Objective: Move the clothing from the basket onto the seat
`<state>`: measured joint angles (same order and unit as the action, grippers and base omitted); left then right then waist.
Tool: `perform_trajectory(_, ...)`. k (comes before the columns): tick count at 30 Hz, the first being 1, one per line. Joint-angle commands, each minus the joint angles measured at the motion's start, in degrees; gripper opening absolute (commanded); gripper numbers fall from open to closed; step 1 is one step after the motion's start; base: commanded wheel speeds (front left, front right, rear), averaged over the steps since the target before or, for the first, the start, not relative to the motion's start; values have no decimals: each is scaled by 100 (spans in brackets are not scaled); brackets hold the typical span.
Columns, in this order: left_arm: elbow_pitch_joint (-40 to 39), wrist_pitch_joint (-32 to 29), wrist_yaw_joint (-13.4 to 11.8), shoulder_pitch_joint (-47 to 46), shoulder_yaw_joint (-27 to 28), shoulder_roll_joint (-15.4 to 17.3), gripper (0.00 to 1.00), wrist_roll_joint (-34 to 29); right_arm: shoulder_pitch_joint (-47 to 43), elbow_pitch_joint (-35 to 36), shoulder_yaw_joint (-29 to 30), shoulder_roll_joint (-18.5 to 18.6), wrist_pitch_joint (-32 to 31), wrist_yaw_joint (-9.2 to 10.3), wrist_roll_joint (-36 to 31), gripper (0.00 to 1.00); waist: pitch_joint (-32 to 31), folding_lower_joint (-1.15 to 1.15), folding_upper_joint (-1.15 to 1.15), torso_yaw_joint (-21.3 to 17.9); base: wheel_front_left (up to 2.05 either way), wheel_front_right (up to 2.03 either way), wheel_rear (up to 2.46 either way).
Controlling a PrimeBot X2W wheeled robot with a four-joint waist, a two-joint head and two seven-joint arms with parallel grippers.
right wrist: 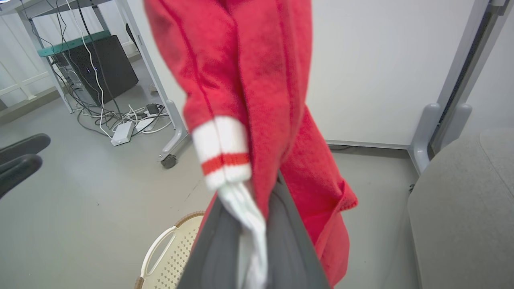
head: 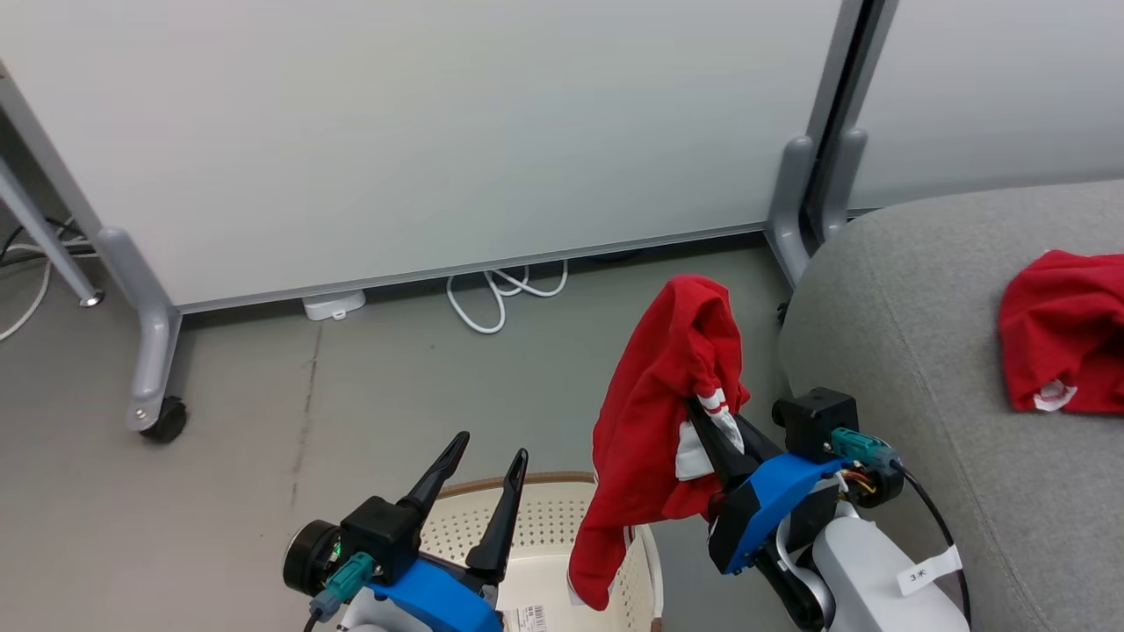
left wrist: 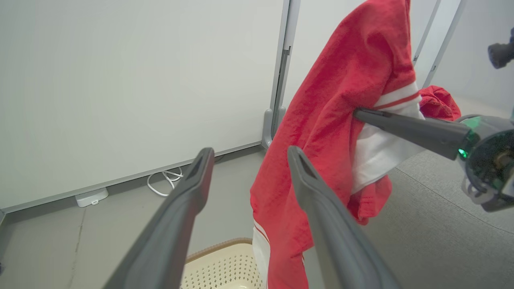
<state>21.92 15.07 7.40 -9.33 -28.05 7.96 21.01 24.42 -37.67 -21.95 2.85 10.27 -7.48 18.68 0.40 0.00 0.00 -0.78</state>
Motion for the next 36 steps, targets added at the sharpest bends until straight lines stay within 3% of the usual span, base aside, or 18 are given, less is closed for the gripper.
perform_trajectory(1,-30,15,13,24,22,-3,100,-22,-29,38,20,12,-2,-3,-43,0,22,0,0,-171,0,0,0)
perform_trajectory(23,-93,15,13,-76,255,-85,100,-89,-134,215,206,45,-69,-2,-109,0,177,0,0,-2198,0,0,0)
perform_trajectory(29,-74,15,13,-115,231,-128,100,-116,-166,221,189,28,-53,-3,-58,0,199,0,0,-2555,0,0,0)
perform_trajectory(36,-48,15,13,-151,203,-93,100,-108,-185,230,233,20,-18,-3,-35,0,222,0,0,-2709,0,0,0)
